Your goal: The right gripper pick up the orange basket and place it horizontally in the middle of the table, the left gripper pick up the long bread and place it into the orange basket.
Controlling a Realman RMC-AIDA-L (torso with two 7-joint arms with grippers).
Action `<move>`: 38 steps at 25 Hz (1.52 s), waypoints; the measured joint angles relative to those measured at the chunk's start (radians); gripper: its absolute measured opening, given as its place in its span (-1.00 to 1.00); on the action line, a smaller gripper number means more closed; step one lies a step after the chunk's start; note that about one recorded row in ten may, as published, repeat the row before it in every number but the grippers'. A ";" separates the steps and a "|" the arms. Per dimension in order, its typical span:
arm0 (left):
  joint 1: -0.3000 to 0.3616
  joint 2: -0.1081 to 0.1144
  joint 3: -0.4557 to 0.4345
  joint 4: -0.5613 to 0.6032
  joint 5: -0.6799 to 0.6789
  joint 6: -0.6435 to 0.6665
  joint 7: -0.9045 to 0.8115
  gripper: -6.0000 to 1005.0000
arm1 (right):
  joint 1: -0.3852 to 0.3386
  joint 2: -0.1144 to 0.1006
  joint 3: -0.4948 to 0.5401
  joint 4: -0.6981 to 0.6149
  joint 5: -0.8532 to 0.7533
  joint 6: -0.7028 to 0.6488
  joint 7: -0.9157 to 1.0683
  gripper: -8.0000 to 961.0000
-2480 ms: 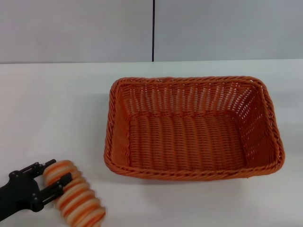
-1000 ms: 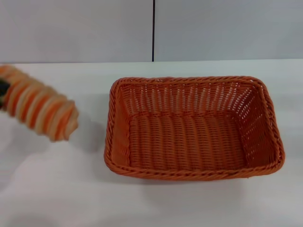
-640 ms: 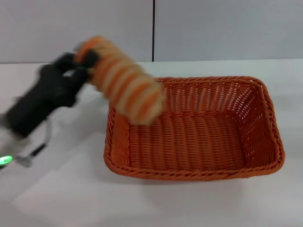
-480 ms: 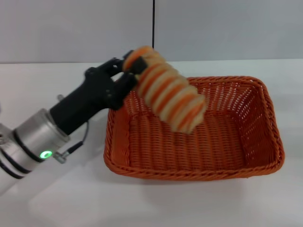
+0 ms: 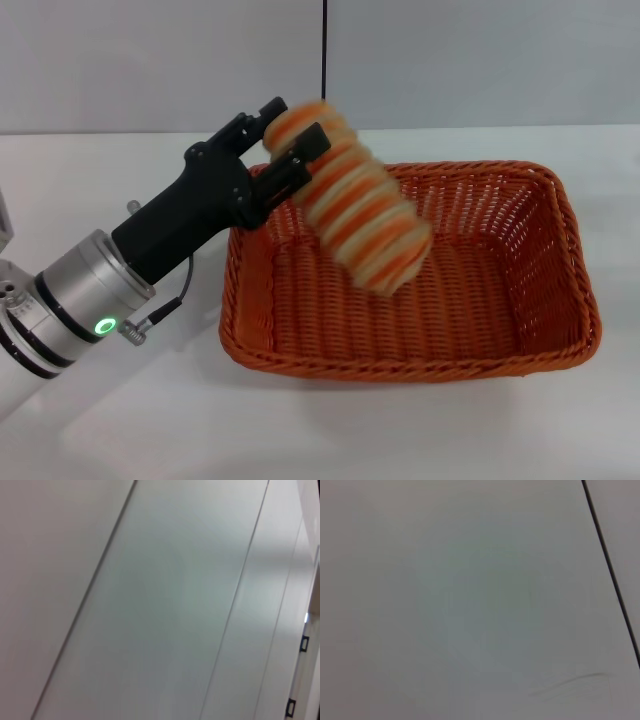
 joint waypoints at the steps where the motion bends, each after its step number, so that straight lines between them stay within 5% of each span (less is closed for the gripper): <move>1: 0.004 0.001 -0.004 0.001 0.000 0.004 -0.001 -0.01 | 0.005 0.000 -0.001 0.000 0.000 -0.001 0.000 0.06; 2: 0.006 0.001 -0.006 0.002 -0.001 0.006 -0.001 0.22 | 0.007 0.000 -0.001 0.000 0.000 -0.001 0.000 0.06; 8: 0.018 0.002 -0.010 0.006 -0.001 0.024 0.007 0.48 | 0.016 0.000 -0.001 0.000 0.000 -0.001 0.000 0.06; 22: 0.041 0.003 -0.055 0.013 -0.001 0.056 0.008 0.47 | 0.002 0.006 0.008 -0.001 0.039 0.015 0.000 0.06; 23: 0.084 0.004 -0.147 0.042 -0.002 0.110 0.008 0.47 | 0.000 0.007 0.008 -0.001 0.052 0.018 0.000 0.06; 29: 0.213 0.007 -0.320 0.112 -0.002 0.234 0.005 0.44 | -0.010 0.012 0.009 -0.001 0.144 0.020 0.000 0.06; 31: 0.277 0.008 -0.446 0.136 -0.004 0.296 0.006 0.43 | -0.010 0.013 0.010 0.000 0.176 0.013 -0.001 0.06; 38: 0.344 0.007 -0.583 0.126 -0.004 0.332 0.006 0.41 | -0.004 0.033 0.015 0.003 0.232 -0.003 -0.023 0.06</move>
